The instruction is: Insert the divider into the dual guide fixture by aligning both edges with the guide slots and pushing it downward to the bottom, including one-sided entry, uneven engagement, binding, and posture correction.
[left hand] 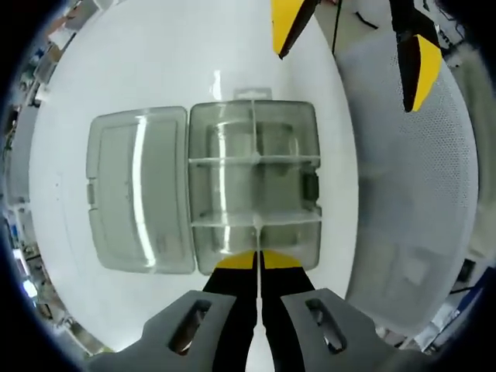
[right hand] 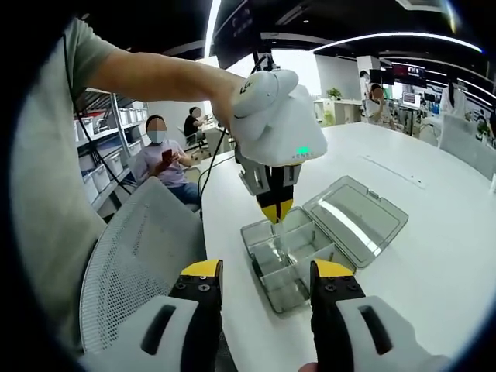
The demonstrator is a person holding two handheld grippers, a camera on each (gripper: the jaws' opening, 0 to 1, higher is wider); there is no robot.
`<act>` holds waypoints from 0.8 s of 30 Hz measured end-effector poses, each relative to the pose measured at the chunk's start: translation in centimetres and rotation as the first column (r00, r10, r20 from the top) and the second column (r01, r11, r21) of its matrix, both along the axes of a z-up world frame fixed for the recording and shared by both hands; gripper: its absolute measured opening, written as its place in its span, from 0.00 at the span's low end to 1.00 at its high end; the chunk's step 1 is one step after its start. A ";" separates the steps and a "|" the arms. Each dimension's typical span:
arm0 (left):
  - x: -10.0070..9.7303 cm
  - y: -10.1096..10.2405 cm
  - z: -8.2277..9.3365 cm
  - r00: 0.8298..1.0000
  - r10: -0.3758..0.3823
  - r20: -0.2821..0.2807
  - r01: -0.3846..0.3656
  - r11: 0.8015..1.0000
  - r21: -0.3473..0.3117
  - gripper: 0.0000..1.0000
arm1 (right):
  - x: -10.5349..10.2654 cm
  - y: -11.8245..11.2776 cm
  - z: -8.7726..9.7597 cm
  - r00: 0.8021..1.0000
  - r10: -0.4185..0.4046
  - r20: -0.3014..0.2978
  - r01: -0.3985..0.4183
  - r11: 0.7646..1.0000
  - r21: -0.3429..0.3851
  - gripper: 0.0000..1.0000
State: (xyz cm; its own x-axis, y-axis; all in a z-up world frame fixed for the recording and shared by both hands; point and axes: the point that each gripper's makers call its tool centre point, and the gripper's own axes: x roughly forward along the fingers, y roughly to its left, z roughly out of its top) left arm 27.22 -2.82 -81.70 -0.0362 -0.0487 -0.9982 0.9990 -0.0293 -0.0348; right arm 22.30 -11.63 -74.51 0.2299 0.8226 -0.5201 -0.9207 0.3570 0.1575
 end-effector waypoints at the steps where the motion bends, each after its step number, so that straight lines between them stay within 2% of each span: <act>1: 0.0 0.0 -0.1 1.000 -0.002 0.001 0.002 1.000 0.001 0.00 | 0.0 0.0 0.0 1.000 -0.001 -0.001 0.001 1.000 0.000 0.41; 24: -0.1 0.1 -1.6 1.000 0.017 -0.013 -0.017 1.000 -0.015 0.00 | 0.1 0.3 0.0 1.000 0.006 -0.003 -0.006 1.000 -0.002 0.41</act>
State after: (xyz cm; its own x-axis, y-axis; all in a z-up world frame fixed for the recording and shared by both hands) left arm 27.13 -2.75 -83.28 -0.0477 -0.0644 -0.9968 0.9988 -0.0128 -0.0470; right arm 22.39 -11.34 -74.46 0.2234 0.8230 -0.5223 -0.9223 0.3519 0.1600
